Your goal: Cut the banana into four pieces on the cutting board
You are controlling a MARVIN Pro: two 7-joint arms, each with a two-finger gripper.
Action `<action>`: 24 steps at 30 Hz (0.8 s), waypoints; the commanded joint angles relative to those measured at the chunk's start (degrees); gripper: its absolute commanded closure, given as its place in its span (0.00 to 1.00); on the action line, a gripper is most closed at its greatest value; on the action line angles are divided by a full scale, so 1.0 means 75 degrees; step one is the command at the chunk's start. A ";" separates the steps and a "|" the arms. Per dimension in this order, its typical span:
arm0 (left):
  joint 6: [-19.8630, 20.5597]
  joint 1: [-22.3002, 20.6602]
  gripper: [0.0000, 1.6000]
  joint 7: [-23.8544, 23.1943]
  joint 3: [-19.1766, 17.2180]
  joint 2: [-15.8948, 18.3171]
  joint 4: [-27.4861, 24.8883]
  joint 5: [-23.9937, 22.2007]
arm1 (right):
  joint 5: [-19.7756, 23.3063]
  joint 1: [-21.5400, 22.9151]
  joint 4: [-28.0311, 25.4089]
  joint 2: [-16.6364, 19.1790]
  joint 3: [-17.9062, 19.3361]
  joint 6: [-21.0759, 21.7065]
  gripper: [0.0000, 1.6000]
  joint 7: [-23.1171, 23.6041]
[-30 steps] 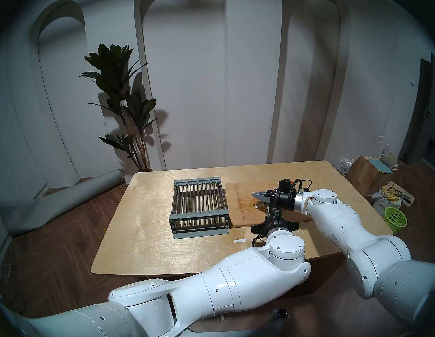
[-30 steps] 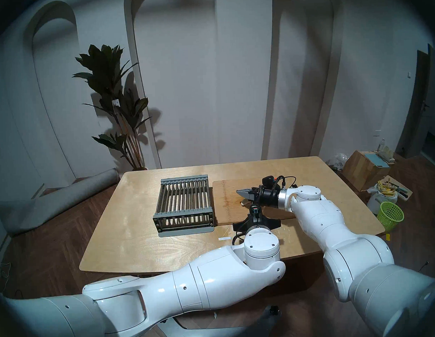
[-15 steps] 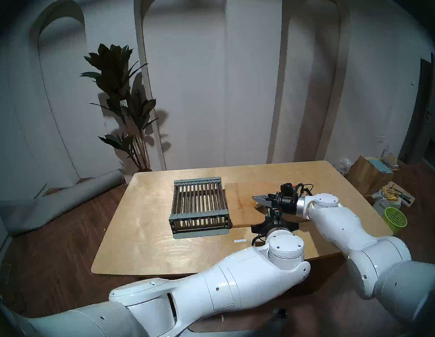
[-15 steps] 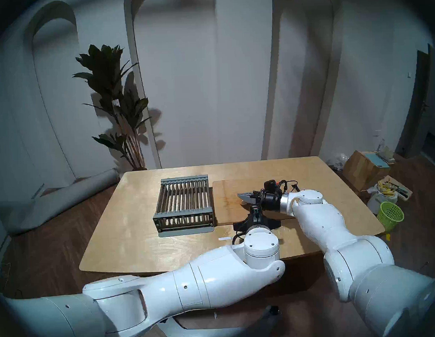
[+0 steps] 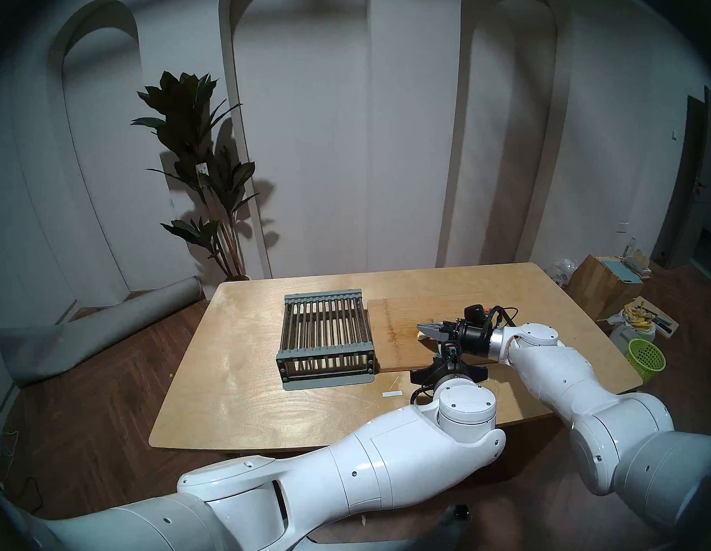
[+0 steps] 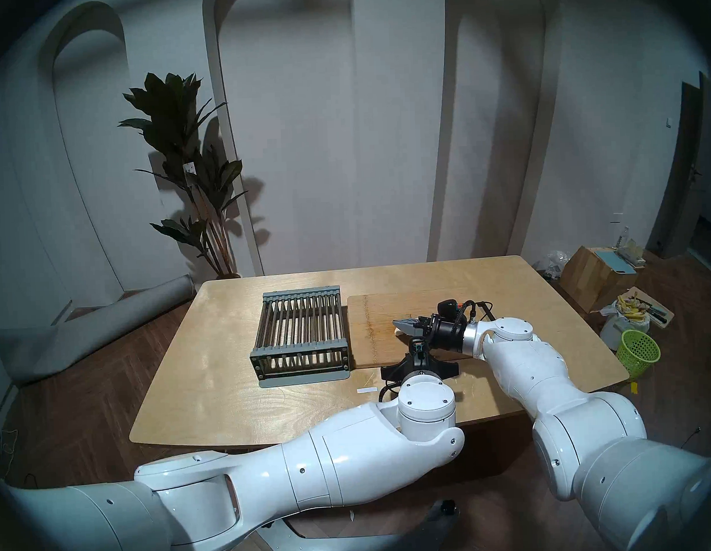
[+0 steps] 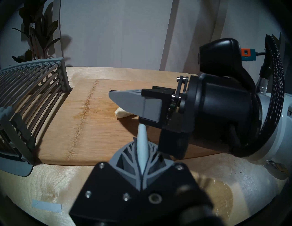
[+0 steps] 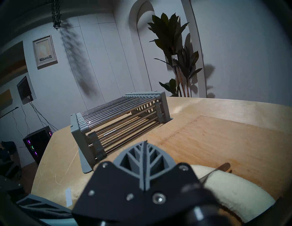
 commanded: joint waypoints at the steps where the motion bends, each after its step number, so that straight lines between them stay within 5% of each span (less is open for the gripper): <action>1: -0.0042 -0.0159 1.00 -0.0001 -0.0098 -0.0043 -0.0178 0.0038 | -0.0050 -0.0191 0.0023 0.0030 -0.0055 0.0008 1.00 -0.0006; 24: -0.0137 -0.0122 1.00 0.0083 0.0036 0.0034 -0.0338 0.0136 | 0.0024 -0.0371 -0.0033 0.0065 -0.0061 -0.0053 1.00 0.0028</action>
